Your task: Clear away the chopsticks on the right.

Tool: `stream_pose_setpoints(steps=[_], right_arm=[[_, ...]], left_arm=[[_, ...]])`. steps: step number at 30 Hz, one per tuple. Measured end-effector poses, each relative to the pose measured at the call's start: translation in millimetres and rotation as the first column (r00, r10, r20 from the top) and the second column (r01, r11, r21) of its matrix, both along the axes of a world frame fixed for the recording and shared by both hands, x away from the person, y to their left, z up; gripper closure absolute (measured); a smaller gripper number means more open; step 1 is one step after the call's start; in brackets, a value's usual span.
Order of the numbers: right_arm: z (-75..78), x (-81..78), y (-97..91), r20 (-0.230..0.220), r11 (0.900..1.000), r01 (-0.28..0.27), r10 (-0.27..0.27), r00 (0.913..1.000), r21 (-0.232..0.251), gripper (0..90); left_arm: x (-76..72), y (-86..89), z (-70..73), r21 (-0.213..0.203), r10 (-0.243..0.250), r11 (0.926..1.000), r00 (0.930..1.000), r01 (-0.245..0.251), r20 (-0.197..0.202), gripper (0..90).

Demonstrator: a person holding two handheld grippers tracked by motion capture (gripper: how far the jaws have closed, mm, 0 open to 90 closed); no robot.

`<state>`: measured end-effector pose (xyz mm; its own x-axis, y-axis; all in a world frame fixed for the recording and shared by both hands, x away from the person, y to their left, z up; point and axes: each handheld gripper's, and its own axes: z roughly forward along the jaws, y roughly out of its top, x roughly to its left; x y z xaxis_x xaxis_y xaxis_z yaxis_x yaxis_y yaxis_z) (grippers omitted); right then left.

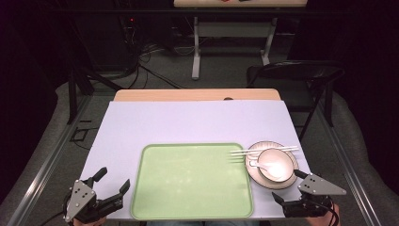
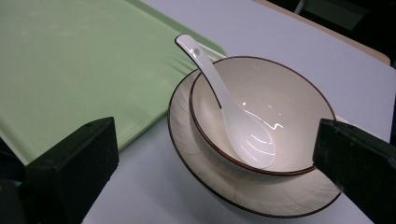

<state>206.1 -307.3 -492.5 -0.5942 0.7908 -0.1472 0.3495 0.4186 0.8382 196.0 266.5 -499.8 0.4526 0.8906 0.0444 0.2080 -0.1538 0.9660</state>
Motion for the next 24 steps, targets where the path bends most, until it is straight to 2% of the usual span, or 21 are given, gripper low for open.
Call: stream_pose_setpoints(steps=[5, 8, 11, 13, 16, 20, 24], right_arm=[[3.6, 1.4, -2.5, -0.004, 1.0, 0.005, -0.005, 1.0, 0.004, 0.0], [7.0, 3.6, -3.8, -0.026, 1.0, 0.002, -0.003, 0.9997, -0.005, 0.0], [11.2, 6.4, -3.5, -0.052, 0.9997, -0.021, 0.021, 0.9984, -0.009, 0.0], [16.3, 8.5, -2.7, -0.053, 0.999, -0.038, 0.037, 0.9979, -0.024, 0.0], [25.5, 16.1, -3.1, -0.062, 0.9969, -0.074, 0.073, 0.9954, -0.027, 0.0], [39.0, 29.4, -4.0, -0.085, 0.9908, -0.119, 0.113, 0.9899, -0.065, 0.0], [47.6, 40.8, -6.3, -0.1, 0.9872, -0.128, 0.119, 0.9878, -0.094, 0.0]], left_arm=[[0.1, 0.2, -0.2, -0.003, 0.007, 1.0, 1.0, -0.007, 0.002, 15.6], [0.6, -0.9, -0.1, 0.008, 0.003, 1.0, 1.0, -0.003, -0.004, 15.7], [0.5, -0.9, -0.3, 0.004, 0.004, 1.0, 1.0, -0.004, 0.0, 15.6], [0.4, -0.4, -0.2, 0.005, 0.002, 1.0, 1.0, -0.002, -0.004, 15.6], [0.8, -0.5, -0.2, 0.009, -0.003, 1.0, 1.0, 0.003, -0.006, 15.6], [0.8, -0.2, -0.4, 0.006, -0.003, 1.0, 1.0, 0.003, -0.006, 15.5], [1.0, -0.4, -0.2, 0.011, -0.007, 0.9999, 0.9999, 0.007, -0.009, 15.5]])
